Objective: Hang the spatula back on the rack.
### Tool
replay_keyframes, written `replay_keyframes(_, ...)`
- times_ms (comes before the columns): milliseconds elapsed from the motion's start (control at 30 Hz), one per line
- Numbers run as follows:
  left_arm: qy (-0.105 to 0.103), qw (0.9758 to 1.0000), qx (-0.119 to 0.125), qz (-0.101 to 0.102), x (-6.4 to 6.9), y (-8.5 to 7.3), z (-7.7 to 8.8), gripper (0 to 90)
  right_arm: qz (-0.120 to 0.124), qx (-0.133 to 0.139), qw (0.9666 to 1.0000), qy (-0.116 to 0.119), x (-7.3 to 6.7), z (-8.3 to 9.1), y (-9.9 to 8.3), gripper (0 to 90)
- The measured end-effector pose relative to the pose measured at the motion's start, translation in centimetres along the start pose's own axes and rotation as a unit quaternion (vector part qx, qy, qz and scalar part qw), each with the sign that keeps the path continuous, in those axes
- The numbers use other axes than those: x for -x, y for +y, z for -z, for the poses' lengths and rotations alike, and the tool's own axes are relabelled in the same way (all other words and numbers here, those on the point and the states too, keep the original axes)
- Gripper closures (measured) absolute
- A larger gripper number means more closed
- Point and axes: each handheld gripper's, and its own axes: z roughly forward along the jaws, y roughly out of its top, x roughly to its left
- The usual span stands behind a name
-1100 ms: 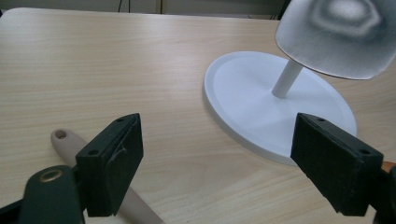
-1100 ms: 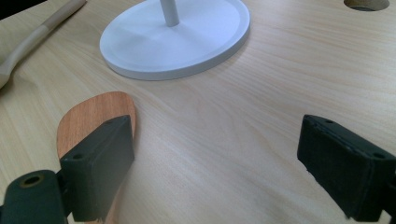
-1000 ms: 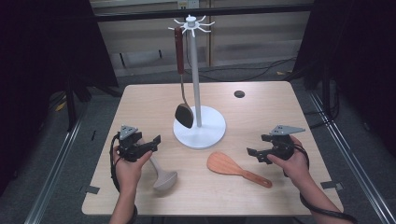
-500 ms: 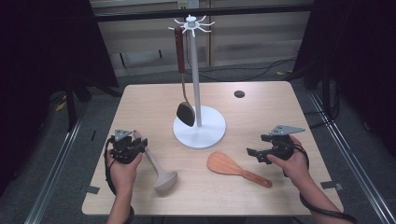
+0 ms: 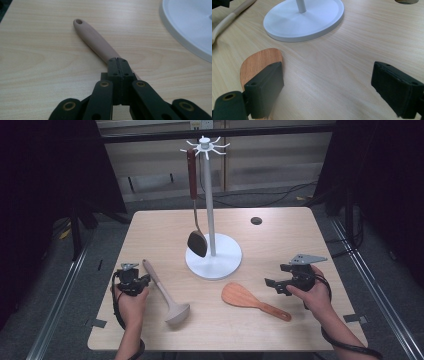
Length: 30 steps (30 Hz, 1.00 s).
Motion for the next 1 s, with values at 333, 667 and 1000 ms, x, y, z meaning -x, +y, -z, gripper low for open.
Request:
replay_keyframes(333,0.014,0.9995,-0.027,0.008,-0.3,0.0,-1.4,90.0,-0.001,0.002,1.0000,-0.004,0.2,0.5,-0.2,10.1)
replay_keyframes(667,0.015,0.9988,-0.027,0.039,-1.1,0.3,-2.6,90.0,-0.001,0.003,0.9998,-0.020,0.6,1.7,-0.8,10.2)
replay_keyframes(1000,0.001,0.9983,-0.026,0.052,-1.9,1.1,-3.4,90.0,-0.011,0.006,0.9994,-0.032,0.8,2.8,-1.4,10.1)
